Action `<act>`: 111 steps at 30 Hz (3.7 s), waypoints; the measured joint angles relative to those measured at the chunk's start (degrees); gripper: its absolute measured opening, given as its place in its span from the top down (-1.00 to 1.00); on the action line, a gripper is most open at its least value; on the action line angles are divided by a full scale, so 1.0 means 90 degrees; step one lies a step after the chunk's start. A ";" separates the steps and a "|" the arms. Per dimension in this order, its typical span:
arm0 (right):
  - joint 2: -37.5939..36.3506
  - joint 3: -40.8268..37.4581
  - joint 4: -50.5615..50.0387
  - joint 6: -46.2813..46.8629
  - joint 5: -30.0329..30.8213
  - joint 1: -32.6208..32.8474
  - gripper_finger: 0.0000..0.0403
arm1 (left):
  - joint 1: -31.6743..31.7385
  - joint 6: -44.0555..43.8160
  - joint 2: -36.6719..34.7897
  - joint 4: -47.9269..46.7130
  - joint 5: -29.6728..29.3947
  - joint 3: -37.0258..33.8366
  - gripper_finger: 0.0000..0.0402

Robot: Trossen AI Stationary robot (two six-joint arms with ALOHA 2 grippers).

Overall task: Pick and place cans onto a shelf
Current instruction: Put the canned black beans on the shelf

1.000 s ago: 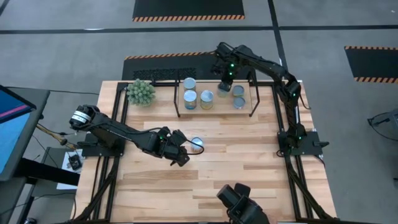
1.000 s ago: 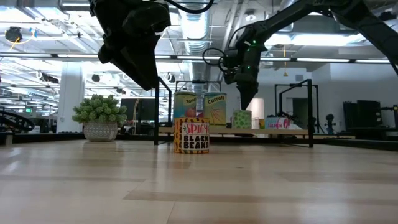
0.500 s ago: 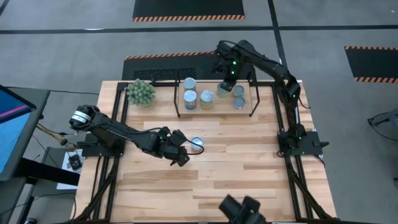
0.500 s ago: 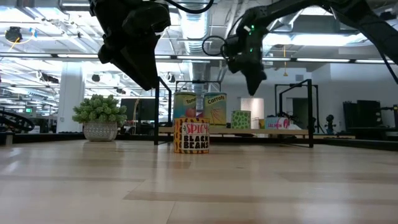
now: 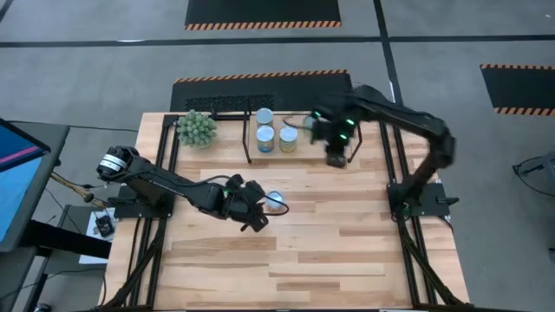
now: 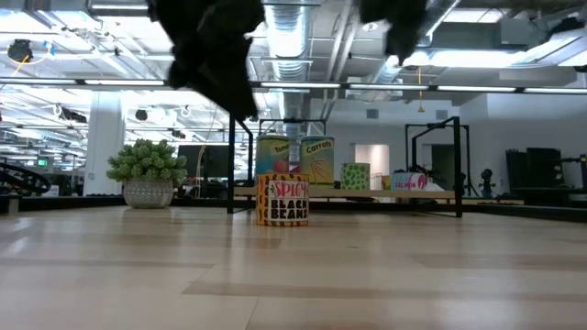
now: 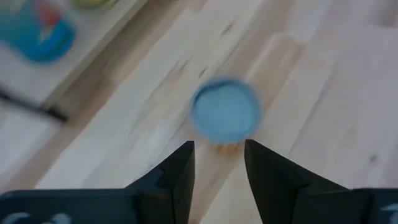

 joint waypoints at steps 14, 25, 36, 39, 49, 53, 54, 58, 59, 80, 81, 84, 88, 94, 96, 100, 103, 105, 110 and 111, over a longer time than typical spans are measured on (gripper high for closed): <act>-0.3630 -0.3845 0.1466 0.3645 0.1151 0.1662 0.54 | 0.0134 0.1286 0.0396 -0.0582 0.1730 -0.0005 0.36; -0.4074 -0.4211 0.2026 0.4600 0.1641 0.2125 0.54 | 0.0800 0.1370 0.1605 0.1010 0.0843 0.0504 0.36; -0.3817 -0.4206 0.2159 0.3777 0.1653 0.2139 0.54 | 0.0767 0.1422 0.1488 -0.0959 0.1769 0.1650 0.36; -0.3544 -0.4206 0.2315 0.3159 0.1653 0.2139 0.54 | 0.0477 0.1194 0.1486 -0.1750 0.1853 0.1672 0.36; -0.1954 -0.4208 0.4025 0.0982 0.1628 0.2231 0.54 | -0.0883 -0.0351 0.1170 -0.3805 0.0323 0.1656 0.36; -0.1263 -0.4208 0.4625 0.0085 0.1408 0.2226 0.54 | -0.0986 -0.0387 0.0802 -0.3699 0.0207 0.1654 0.36; -0.1116 -0.4208 0.4762 -0.0019 0.1261 0.2221 0.54 | -0.0968 -0.0384 0.0703 -0.3713 0.0156 0.1654 0.36; -0.0573 -0.4208 0.4998 -0.0099 0.0949 0.2212 0.54 | -0.0899 -0.0087 0.0199 -0.3527 -0.0009 0.1375 0.36; -0.0469 -0.4208 0.5040 -0.0099 0.0942 0.2217 0.54 | -0.0879 -0.0032 0.0001 -0.3373 0.0006 0.1147 0.36; 0.0682 -0.4170 0.5267 0.0504 0.0764 0.2212 0.54 | -0.0081 0.0387 -0.2482 0.0663 0.1167 -0.2256 0.36; 0.0720 -0.4167 0.5270 0.0534 0.0773 0.2212 0.54 | -0.0081 0.0387 -0.2484 0.0693 0.1167 -0.2256 0.36; 0.0732 -0.4174 0.5289 0.0751 0.0794 0.2212 0.54 | -0.0081 0.0362 -0.2484 0.0686 0.1151 -0.2256 0.36; 0.0703 -0.4184 0.5350 0.1087 0.1156 0.2223 0.69 | -0.0081 0.0222 -0.2484 0.0705 0.0973 -0.2256 0.36; 0.0622 -0.4047 0.5038 0.1091 0.1735 0.2176 0.93 | -0.0081 0.0189 -0.2484 0.1012 0.0482 -0.2256 0.36; 0.0576 -0.3911 0.4654 0.1058 0.1802 0.2167 0.96 | -0.0081 0.0241 -0.2484 0.1169 0.0422 -0.2256 0.36; 0.0009 -0.3576 0.4084 0.0928 0.1778 0.2147 0.97 | -0.0081 0.0271 -0.2484 0.1328 0.0337 -0.2256 0.36; -0.0408 -0.3537 0.3799 0.0889 0.1753 0.2049 0.98 | -0.0081 0.0288 -0.2484 0.1348 0.0271 -0.2256 0.36; -0.0727 -0.3530 0.3821 0.0883 0.1801 0.1874 0.98 | -0.0081 0.0291 -0.2484 0.1375 0.0162 -0.2256 0.36; -0.1121 -0.3511 0.4110 0.0664 0.1822 0.1125 0.98 | -0.0081 0.0295 -0.2484 0.1579 -0.0041 -0.2254 0.36; -0.1134 -0.3511 0.4240 0.0622 0.1801 0.0966 0.98 | -0.0081 0.0295 -0.2484 0.1623 -0.0059 -0.2254 0.36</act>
